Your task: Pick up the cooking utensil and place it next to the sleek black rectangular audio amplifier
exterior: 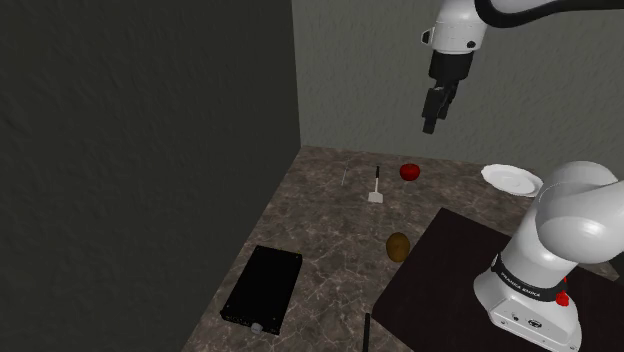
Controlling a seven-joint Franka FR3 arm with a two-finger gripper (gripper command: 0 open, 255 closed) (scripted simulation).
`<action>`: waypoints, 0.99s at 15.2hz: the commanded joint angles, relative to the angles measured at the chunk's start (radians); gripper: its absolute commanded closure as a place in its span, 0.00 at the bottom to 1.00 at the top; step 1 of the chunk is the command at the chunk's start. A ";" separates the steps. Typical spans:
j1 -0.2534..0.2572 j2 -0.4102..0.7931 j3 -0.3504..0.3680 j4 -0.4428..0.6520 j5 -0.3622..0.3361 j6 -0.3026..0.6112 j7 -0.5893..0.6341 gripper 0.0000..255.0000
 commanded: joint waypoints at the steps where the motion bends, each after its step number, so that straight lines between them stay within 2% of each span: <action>1: 0.000 0.000 0.000 0.000 0.000 0.000 0.000 0.00; 8: -0.065 0.174 0.002 -0.072 -0.001 0.256 0.127 0.00; 15: -0.128 0.398 -0.006 -0.079 -0.010 0.498 0.252 0.00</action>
